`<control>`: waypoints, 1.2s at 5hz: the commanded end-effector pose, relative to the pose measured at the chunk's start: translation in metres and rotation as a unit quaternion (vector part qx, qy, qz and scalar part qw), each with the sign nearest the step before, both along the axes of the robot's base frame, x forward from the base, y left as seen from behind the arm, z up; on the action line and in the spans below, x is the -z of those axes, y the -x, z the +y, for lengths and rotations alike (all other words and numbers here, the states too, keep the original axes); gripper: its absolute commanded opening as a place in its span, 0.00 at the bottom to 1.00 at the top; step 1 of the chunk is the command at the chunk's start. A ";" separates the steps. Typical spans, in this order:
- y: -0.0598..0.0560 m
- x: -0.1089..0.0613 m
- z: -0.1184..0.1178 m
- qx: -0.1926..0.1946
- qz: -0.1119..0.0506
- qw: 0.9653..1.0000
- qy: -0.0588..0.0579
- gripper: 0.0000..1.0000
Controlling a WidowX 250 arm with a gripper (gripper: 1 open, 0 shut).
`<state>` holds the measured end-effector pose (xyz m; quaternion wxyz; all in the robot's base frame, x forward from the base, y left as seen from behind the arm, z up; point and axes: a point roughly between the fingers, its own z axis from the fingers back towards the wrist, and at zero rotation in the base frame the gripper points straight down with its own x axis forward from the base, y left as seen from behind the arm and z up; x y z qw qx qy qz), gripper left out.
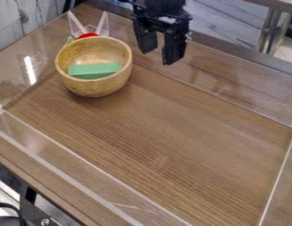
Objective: Move the red fruit to the left
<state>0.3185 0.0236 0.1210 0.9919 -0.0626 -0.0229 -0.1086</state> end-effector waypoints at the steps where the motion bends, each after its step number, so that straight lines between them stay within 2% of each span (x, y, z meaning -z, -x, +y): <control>1: -0.001 0.003 -0.001 -0.049 -0.035 0.998 -0.010 1.00; 2: -0.003 0.011 0.003 -0.099 -0.048 0.994 -0.012 1.00; 4: -0.015 0.028 0.012 -0.069 -0.064 0.995 -0.010 1.00; 6: -0.021 -0.002 0.019 -0.161 -0.075 0.984 -0.012 1.00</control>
